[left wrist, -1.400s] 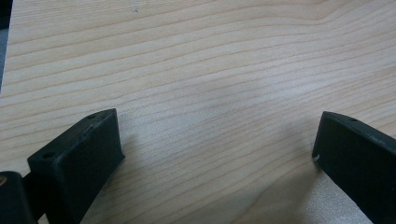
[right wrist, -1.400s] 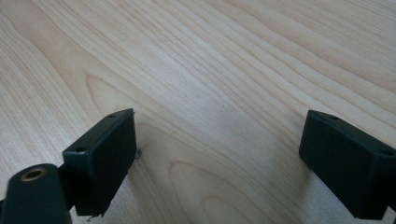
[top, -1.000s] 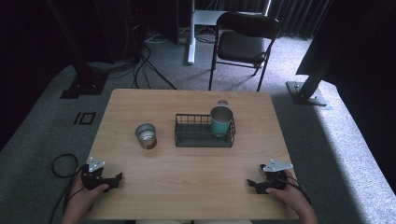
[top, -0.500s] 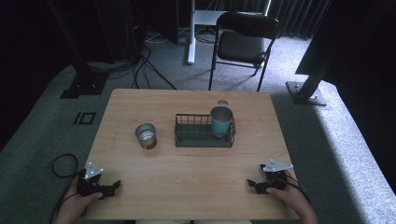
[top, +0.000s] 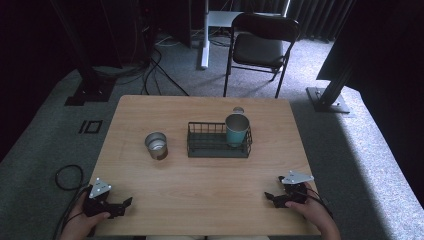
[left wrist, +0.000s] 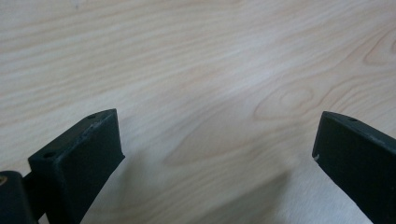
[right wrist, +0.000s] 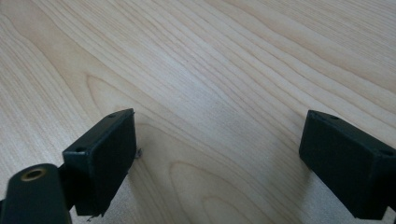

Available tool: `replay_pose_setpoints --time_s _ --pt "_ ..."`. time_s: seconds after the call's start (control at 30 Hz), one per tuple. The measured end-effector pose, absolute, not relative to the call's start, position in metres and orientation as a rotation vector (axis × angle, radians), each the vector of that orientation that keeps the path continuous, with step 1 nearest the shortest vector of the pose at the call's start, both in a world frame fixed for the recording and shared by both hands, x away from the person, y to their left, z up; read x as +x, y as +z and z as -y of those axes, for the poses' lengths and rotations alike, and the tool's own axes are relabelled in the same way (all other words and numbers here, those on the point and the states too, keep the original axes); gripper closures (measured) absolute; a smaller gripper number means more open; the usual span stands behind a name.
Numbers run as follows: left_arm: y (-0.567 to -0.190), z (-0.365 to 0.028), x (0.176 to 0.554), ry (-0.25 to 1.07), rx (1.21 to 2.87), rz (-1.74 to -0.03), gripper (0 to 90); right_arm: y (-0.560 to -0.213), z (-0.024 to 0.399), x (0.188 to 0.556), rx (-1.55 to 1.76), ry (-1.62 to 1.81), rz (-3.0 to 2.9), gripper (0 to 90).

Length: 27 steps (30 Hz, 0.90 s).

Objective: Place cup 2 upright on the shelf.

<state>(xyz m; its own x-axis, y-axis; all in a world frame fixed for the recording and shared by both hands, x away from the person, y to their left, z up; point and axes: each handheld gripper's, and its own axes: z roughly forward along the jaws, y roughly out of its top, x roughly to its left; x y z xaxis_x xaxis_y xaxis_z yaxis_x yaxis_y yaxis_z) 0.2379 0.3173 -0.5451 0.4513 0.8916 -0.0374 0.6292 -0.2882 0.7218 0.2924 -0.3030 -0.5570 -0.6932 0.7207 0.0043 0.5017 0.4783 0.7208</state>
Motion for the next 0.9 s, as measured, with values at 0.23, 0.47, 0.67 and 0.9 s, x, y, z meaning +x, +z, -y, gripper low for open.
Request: replay_pose_setpoints --time_s 0.23,0.47,0.67,0.9 --pt "-0.541 -0.309 0.247 0.5 1.991 -1.221 2.1 -0.557 0.303 0.292 1.036 1.037 -2.429 10.6" --pt "-0.539 -0.304 0.255 0.493 1.961 -1.201 2.1 -0.557 0.303 0.292 1.037 1.037 -2.429 10.6" --pt "-0.533 -0.3 0.261 0.518 1.917 -1.184 2.1 -0.557 0.303 0.293 1.036 1.037 -2.429 10.6" --pt "-0.524 -0.292 0.273 0.549 1.882 -1.151 2.0 -0.557 0.303 0.293 1.036 1.037 -2.429 10.6"
